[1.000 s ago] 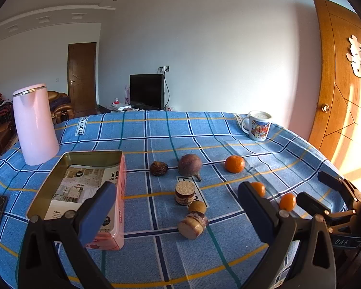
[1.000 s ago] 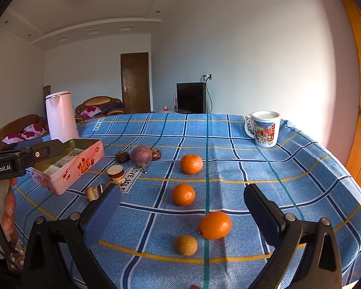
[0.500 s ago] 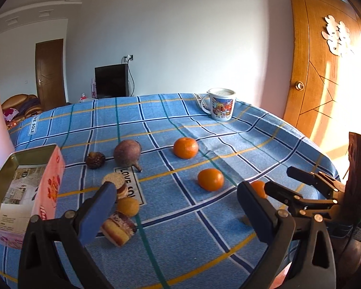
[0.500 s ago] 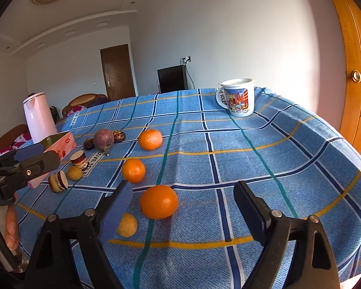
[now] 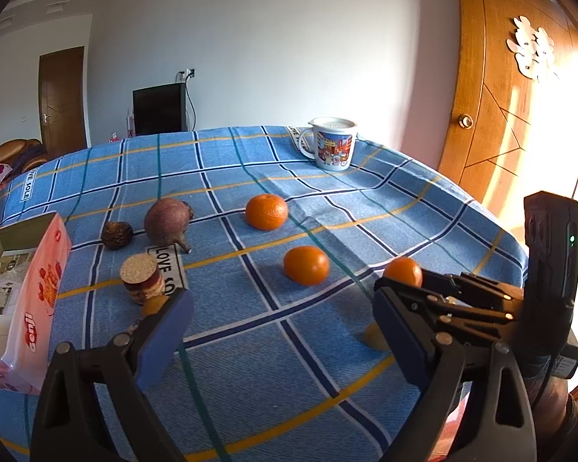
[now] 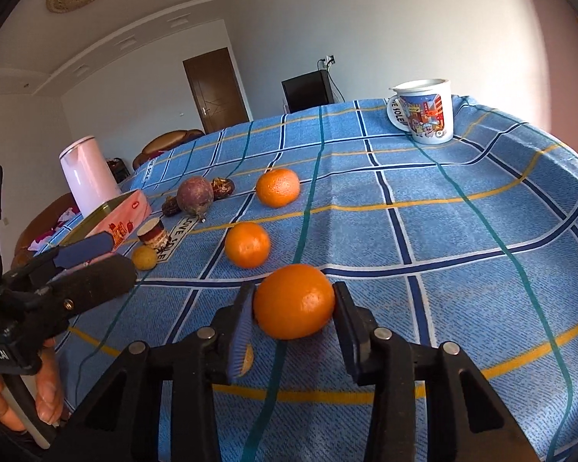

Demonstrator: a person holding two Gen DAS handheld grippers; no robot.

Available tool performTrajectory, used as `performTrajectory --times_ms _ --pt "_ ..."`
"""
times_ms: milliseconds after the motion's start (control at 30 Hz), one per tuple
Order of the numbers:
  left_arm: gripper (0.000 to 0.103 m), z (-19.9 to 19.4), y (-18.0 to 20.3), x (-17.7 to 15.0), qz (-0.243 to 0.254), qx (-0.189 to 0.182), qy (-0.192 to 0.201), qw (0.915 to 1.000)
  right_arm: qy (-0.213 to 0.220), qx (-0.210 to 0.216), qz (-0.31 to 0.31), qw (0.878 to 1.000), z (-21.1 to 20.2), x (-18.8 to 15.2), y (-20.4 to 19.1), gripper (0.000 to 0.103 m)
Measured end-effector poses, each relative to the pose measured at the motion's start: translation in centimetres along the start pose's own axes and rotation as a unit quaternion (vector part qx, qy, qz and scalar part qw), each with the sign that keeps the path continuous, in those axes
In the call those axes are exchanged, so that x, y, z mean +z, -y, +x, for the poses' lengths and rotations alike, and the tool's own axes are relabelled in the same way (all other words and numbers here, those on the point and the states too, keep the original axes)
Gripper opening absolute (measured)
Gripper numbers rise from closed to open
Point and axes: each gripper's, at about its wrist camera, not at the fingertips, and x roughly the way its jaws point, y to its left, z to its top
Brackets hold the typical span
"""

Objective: Organize fruits
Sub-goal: 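Grasp the large orange with the right tool while the left tool grasps a small brown round fruit, then carry both fruits over the pink tin box and open both tools to drop them in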

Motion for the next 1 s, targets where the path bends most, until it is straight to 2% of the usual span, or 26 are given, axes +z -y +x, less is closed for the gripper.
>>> performTrajectory --times_ms 133,300,400,467,533,600,667,700,733,900,1000 --pt "0.093 1.1 1.9 0.2 0.019 -0.016 -0.014 0.9996 0.032 -0.018 0.016 0.999 -2.0 0.3 1.3 0.042" --pt "0.084 3.0 4.4 0.0 0.038 -0.038 -0.046 0.9975 0.057 -0.039 0.027 0.997 -4.0 0.2 3.2 0.042" --pt "0.079 4.0 5.6 -0.5 0.053 -0.048 -0.070 0.9950 0.069 -0.034 0.031 0.997 -4.7 -0.1 3.6 0.042" --pt "0.072 4.7 6.0 -0.8 0.060 -0.051 -0.088 0.9930 0.075 -0.031 0.034 0.996 -4.9 -0.2 3.8 0.042" --pt "0.054 5.1 5.9 -1.2 0.057 -0.060 -0.103 0.9912 0.077 -0.028 0.036 0.996 -4.9 -0.3 3.9 0.042" --pt "0.051 4.9 6.0 -1.3 0.064 -0.051 -0.103 0.9914 0.078 -0.025 0.039 0.996 -4.8 -0.4 4.0 0.042" --pt "0.041 4.7 5.9 -1.4 0.065 -0.053 -0.101 0.9913 0.080 -0.024 0.040 0.996 -4.8 -0.5 4.0 0.042" --pt "0.033 4.6 5.8 -1.4 0.062 -0.056 -0.101 0.9913 0.080 -0.023 0.040 0.996 -4.8 -0.5 3.9 0.042" --pt "0.030 4.5 5.6 -1.4 0.061 -0.060 -0.102 0.9912 0.080 -0.022 0.040 0.996 -4.8 -0.5 3.8 0.042" --pt "0.030 3.6 4.2 -1.3 0.041 -0.078 -0.092 0.9919 0.077 -0.013 0.022 0.997 -4.4 -0.1 2.3 0.042" --pt "0.030 2.2 2.8 -1.0 0.036 -0.067 -0.068 0.9947 0.071 -0.004 0.007 0.997 -3.9 0.2 0.9 0.042"
